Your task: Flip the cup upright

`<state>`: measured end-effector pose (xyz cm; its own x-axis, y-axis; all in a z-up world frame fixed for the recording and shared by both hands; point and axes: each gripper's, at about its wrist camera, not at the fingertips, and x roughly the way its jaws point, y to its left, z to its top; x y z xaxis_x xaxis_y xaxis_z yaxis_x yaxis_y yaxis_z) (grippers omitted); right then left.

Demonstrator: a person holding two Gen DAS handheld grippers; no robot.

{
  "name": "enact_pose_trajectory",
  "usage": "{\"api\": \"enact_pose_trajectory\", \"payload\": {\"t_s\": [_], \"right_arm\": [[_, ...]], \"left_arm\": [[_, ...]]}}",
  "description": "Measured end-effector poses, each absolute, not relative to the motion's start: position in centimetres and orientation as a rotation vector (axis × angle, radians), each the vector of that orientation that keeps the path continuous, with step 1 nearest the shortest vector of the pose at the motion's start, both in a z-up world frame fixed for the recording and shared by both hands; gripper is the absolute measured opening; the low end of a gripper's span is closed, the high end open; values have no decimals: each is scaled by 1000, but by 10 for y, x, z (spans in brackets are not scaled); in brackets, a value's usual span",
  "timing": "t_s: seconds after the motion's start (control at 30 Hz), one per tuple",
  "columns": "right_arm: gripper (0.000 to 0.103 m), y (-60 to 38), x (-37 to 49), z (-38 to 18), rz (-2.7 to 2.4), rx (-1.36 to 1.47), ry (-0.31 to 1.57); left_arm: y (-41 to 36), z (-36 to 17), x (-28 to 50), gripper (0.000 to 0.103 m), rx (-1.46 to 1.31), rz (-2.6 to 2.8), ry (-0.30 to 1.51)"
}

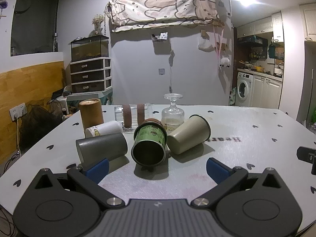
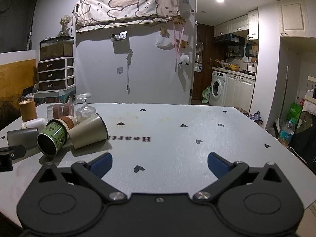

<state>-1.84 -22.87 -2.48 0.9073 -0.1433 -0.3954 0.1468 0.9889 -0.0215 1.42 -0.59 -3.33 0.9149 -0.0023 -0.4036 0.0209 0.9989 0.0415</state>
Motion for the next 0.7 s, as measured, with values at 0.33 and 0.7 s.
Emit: {"api": "enact_pose_trajectory", "payload": {"t_s": [0.33,0.7], "right_arm": [[103,-231,-12,-44,-118,34,435],[103,-234,-7,-70,-80,80,468]], "left_arm": [[-12,-47,31,103,59,-65,449],[-16,-41,82,103,166,-243,392]]}}
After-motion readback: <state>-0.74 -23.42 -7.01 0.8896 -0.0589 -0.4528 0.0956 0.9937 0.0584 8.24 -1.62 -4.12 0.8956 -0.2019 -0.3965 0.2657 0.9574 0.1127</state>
